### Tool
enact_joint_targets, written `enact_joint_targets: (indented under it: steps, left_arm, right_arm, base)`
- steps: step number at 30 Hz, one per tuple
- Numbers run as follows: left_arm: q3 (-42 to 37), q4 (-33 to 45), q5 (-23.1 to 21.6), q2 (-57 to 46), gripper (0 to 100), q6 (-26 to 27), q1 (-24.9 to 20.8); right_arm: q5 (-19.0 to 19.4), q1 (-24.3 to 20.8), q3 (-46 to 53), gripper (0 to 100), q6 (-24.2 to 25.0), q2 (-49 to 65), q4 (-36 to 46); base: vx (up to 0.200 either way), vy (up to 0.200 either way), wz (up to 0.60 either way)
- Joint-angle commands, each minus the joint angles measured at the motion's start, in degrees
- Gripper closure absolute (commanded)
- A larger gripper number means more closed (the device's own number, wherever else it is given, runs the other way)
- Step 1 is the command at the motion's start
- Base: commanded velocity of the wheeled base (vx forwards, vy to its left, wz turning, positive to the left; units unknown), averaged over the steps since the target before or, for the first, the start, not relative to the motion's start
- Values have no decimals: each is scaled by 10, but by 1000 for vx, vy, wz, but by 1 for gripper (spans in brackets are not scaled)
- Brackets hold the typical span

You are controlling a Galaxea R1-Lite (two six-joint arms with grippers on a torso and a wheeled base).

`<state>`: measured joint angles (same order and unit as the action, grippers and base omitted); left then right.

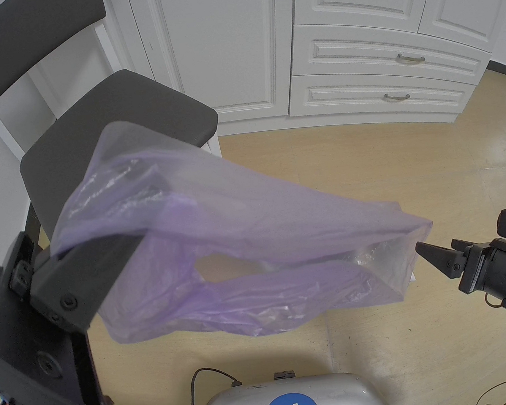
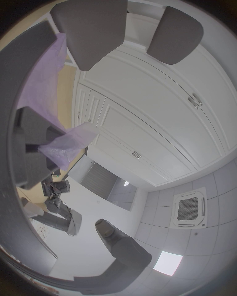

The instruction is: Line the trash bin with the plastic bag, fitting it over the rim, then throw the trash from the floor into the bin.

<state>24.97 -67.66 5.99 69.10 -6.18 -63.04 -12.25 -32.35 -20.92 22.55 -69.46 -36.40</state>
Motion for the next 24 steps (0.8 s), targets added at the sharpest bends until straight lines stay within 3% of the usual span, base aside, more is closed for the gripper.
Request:
enact_joint_targets:
  steps: [1,13,24]
  left_arm:
    - [4,0,0,2,100,-14,-18]
    - [3,-46,-1,7,100,-15,-19]
    - [4,-48,-1,5,100,-17,-31]
  right_arm:
    - [-3,-24,14,0,3,-33,-21]
    - [-5,-59,21,0,7,-41,-22]
    - [-5,-61,24,0,14,-53,-23]
  base:
    - [0,0,0]
    - [0,0,0]
    - [0,0,0]
